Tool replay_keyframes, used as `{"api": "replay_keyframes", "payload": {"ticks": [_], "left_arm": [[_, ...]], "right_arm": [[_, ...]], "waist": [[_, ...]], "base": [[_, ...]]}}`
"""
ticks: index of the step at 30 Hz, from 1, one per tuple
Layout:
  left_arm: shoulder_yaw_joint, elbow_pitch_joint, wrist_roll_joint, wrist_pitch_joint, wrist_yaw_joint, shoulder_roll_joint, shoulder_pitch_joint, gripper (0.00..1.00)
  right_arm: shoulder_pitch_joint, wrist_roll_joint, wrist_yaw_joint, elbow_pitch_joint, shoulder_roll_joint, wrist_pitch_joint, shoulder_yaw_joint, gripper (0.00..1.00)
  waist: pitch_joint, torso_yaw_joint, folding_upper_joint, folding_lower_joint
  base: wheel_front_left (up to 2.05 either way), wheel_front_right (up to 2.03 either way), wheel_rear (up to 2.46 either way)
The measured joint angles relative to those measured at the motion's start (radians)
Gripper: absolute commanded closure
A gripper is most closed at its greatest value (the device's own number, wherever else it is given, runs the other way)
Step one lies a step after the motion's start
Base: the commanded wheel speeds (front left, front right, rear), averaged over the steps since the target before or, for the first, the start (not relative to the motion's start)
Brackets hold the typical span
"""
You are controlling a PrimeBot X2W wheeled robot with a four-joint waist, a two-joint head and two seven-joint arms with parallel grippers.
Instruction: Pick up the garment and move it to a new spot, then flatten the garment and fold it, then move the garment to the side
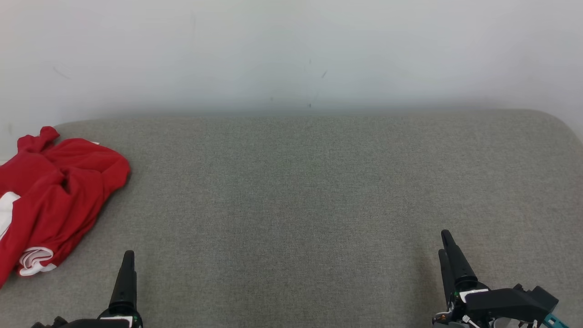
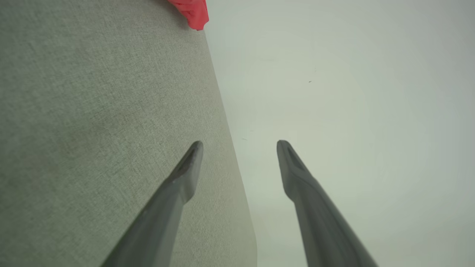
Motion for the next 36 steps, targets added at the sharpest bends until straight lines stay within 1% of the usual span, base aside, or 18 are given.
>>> {"api": "replay_keyframes", "payload": {"ticks": [12, 25, 30, 33, 34, 35, 36], "left_arm": [[0.007, -0.027, 0.269, -0.053, 0.001, 0.000, 0.005, 0.00], [-0.007, -0.056, 0.560, -0.099, 0.043, 0.001, 0.017, 0.00], [-0.021, -0.062, 0.673, -0.114, 0.048, 0.002, 0.021, 0.00], [-0.028, -0.063, 0.725, -0.123, 0.052, 0.004, 0.022, 0.00], [-0.028, -0.063, 0.725, -0.123, 0.052, 0.004, 0.022, 0.00], [-0.032, -0.063, 0.752, -0.132, 0.052, 0.006, 0.023, 0.00], [-0.032, -0.063, 0.752, -0.132, 0.052, 0.006, 0.023, 0.00]], "right_arm": [[0.003, -0.253, 0.000, -0.028, 0.000, -0.053, 0.034, 0.00], [0.003, -0.546, 0.000, -0.042, 0.000, -0.098, 0.047, 0.00], [0.004, -0.651, 0.000, -0.046, 0.000, -0.114, 0.048, 0.00], [0.004, -0.704, 0.000, -0.049, 0.000, -0.123, 0.049, 0.00], [0.004, -0.704, 0.000, -0.049, 0.000, -0.123, 0.049, 0.00], [0.004, -0.737, 0.000, -0.049, 0.000, -0.131, 0.049, 0.00], [0.004, -0.737, 0.000, -0.049, 0.000, -0.131, 0.049, 0.00]], "waist": [[0.002, 0.000, 0.0000, 0.0000], [0.005, -0.002, 0.0000, 0.0000], [0.005, -0.003, 0.0000, 0.0000], [0.004, -0.003, 0.0000, 0.0000], [0.004, -0.003, 0.0000, 0.0000], [0.004, -0.003, 0.0000, 0.0000], [0.004, -0.003, 0.0000, 0.0000]], "base": [[0.00, 0.00, 0.00], [0.00, 0.00, 0.00], [0.00, 0.00, 0.00], [0.00, 0.00, 0.00], [0.00, 0.00, 0.00], [0.00, 0.00, 0.00], [0.00, 0.00, 0.00]]}}
